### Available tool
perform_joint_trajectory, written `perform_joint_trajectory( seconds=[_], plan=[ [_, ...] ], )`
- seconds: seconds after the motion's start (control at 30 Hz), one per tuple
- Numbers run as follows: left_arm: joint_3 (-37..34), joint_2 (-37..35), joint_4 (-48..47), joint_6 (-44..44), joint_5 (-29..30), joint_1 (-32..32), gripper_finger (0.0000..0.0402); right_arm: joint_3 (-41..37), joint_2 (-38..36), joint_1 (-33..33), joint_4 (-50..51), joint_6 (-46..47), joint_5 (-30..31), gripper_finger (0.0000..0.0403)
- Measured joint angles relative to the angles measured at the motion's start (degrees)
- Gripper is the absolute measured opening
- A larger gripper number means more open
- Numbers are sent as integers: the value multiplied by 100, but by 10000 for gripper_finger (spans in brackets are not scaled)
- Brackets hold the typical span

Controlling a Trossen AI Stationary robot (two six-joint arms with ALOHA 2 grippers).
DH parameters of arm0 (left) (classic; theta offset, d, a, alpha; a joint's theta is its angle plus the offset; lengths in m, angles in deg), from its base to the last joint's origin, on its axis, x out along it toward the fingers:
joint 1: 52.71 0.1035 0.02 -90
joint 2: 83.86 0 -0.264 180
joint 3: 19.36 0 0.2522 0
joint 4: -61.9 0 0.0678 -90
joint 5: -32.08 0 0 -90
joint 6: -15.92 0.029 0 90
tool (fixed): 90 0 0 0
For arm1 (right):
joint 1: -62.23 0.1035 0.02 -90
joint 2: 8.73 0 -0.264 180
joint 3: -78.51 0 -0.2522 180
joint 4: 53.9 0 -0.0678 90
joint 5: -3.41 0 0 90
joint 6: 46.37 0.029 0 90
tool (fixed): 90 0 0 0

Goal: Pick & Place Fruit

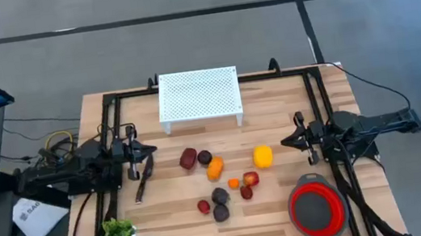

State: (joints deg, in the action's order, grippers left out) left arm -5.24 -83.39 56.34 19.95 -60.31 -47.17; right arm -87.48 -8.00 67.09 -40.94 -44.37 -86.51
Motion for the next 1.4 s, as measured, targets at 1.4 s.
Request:
perform_joint_trajectory(
  seconds=[1.4],
  plan=[
    [-2,1,0,-1,0,0,4,2,2,-20,-5,-216,2,21]
  ],
)
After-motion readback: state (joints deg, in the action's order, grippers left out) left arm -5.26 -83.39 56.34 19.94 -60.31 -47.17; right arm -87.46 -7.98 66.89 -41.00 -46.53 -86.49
